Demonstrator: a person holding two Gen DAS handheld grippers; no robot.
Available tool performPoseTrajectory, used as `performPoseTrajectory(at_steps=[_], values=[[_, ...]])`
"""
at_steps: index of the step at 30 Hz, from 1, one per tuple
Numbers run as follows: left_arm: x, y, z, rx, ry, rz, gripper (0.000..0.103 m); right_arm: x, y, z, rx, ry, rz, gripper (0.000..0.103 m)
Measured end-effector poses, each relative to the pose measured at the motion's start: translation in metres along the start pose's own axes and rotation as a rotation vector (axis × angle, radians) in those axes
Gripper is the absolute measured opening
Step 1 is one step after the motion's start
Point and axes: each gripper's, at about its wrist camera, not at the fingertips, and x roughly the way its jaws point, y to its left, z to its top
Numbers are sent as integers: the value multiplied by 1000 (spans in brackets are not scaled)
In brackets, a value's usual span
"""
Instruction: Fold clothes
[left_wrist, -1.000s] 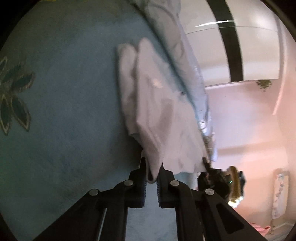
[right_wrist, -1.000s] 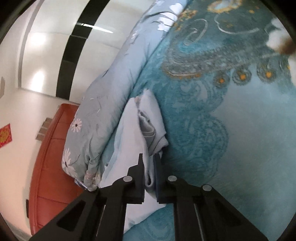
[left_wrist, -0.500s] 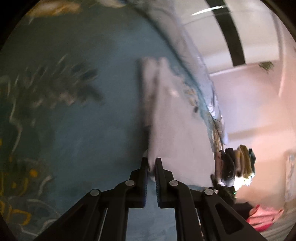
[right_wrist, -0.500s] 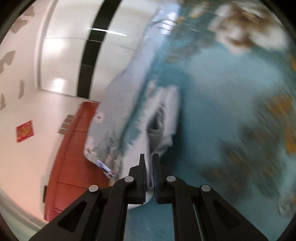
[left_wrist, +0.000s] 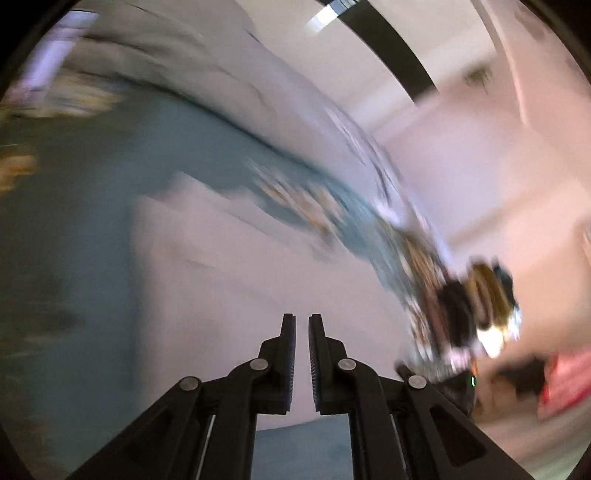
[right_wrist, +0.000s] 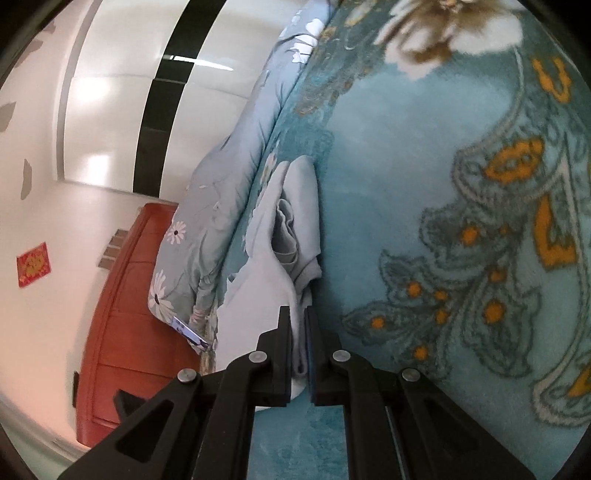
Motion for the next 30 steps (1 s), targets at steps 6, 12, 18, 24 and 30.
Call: performPoseTrajectory(at_steps=[6,12,18,24,30], values=[[60,-35,12,119,107,30,9,-3,11,0,-27,-2,-17,7],[22,18,73,92,-48,259,32,-19,21,11,-123,-25,-138,9],[30,67,91,15,-63,328,38,5,54,52,-258,-9,-162,22],[55,93,104,-31,-34,319,48,74,83,92,-398,100,-220,40],[66,90,107,-15,-28,280,44,118,73,125,-384,154,-291,40]])
